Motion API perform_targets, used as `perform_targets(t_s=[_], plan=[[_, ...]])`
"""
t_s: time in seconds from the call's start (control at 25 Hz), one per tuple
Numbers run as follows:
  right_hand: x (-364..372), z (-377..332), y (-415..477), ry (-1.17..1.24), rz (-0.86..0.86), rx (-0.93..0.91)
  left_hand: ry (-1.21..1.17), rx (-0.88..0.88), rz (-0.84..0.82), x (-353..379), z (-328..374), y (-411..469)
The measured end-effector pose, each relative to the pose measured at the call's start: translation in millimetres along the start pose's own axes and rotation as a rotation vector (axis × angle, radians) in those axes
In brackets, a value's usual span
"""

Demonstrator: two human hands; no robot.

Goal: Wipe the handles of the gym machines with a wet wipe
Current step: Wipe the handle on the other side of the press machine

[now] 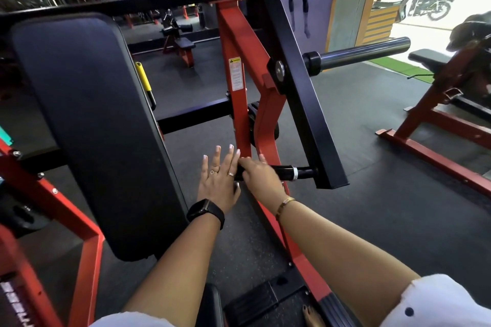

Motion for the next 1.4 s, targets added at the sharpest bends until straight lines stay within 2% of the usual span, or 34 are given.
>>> perform_targets(t_s=[0.12,0.2,0.32,0.4,0.52,0.72,0.84,0.92,1.0,1.08,1.16,1.28,1.4], plan=[[-9.7,-4.3,7.2,0.092,-0.105,0.020,0.012,-0.017,-0.022,-0.8,1.5,0.0],[-22.5,25.6,4.2,0.048,-0.155,0.145,0.022,-0.017,-0.055,-0.2,1.5,0.4],[-38.2,66.1,3.4,-0.035,-0.097,0.386,0.018,-0.042,-0.084,-0.3,3.0,0.8],[-34.3,59.0,12.3,-0.064,-0.106,0.404,0.037,-0.044,-0.119,-1.5,2.4,-0.2],[-16.2,30.0,31.7,-0.040,-0.169,0.326,0.057,-0.032,-0.194,-5.4,2.4,-0.4],[-2.5,3.9,56.2,0.003,-0.328,0.217,0.086,-0.026,-0.207,-12.3,4.3,2.2],[-5.4,-2.4,51.2,0.098,-0.324,0.088,0.045,-0.050,-0.170,-9.3,4.2,0.3],[-10.4,7.4,36.3,0.074,-0.318,-0.017,0.044,-0.050,-0.160,-6.2,4.7,0.5],[-19.3,33.6,24.6,-0.047,-0.276,-0.025,0.064,-0.048,-0.161,-5.5,4.4,1.1],[-25.1,63.4,10.0,-0.163,-0.218,0.046,0.066,-0.044,-0.198,-7.4,5.3,1.5],[-21.9,81.4,-12.8,-0.265,-0.063,0.022,0.054,-0.056,-0.224,-9.0,6.1,0.6],[-2.0,73.5,-39.4,-0.358,0.169,-0.176,0.037,-0.058,-0.214,-13.9,7.2,1.5],[14.9,45.8,-37.4,-0.375,0.153,-0.466,0.021,-0.043,-0.225,-17.5,6.2,0.3]])
Point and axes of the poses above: each hand's wrist, its own y-axis towards the middle knuckle, its own x-axis out of the palm, z = x × y, the point moved 2 cm from there along y, towards the middle knuckle, and after that the axes turned 1 degree about -x, right-handed, at the moved point
